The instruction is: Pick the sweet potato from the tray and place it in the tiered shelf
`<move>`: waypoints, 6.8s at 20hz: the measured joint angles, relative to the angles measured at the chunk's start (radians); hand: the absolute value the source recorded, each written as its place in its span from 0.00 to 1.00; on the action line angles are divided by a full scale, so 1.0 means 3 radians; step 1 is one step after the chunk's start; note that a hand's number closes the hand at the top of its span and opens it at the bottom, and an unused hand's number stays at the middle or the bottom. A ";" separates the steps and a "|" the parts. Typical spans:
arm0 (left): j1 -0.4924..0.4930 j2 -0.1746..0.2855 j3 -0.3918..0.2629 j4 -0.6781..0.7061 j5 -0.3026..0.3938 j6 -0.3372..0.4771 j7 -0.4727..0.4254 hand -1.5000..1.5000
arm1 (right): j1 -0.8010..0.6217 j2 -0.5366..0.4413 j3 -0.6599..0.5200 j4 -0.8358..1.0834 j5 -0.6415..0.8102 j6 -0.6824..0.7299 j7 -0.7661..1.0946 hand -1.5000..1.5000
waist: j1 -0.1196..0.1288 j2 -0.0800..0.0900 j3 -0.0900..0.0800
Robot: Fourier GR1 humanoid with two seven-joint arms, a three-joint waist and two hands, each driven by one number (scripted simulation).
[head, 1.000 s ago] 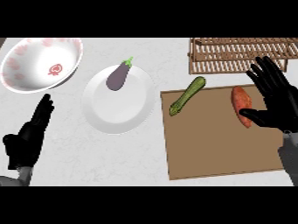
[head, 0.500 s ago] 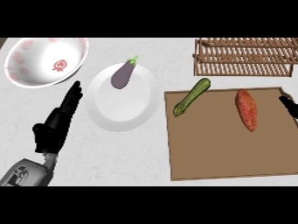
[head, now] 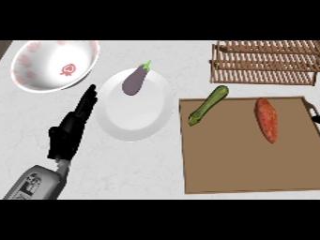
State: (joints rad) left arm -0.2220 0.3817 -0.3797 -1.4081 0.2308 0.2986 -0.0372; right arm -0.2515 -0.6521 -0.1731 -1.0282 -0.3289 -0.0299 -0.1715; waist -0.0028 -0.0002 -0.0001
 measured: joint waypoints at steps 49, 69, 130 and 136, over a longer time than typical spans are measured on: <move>0.0080 -0.0562 0.0642 0.0050 -0.0729 -0.0553 0.0108 0.50 | -0.0389 0.0181 0.0594 -0.1927 0.1729 0.1345 0.3163 0.00 | 0.0013 0.0001 0.0000; 0.0190 -0.0778 0.0874 -0.0128 -0.0995 -0.0772 0.0179 0.50 | -0.0420 0.0619 0.0475 -0.1481 0.2493 0.1532 0.2840 0.00 | 0.0018 0.0001 0.0000; 0.0126 -0.0998 0.1185 -0.0091 -0.1247 -0.1007 0.0219 0.50 | -0.0801 0.2140 0.2059 -0.3184 0.4231 0.0123 0.4048 1.00 | -0.0005 -0.0014 -0.0002; 0.0253 -0.0993 0.1152 -0.0158 -0.1263 -0.1033 0.0177 0.50 | -0.1334 0.2073 0.1650 -0.3319 0.4502 0.0434 0.4168 1.00 | 0.0004 -0.0013 -0.0003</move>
State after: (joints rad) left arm -0.1461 0.0839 -0.0341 -1.4555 -0.1480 -0.0113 0.0159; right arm -0.6516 -0.0303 0.3219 -2.0238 1.0218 0.1004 1.0788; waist -0.0015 -0.0042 -0.0010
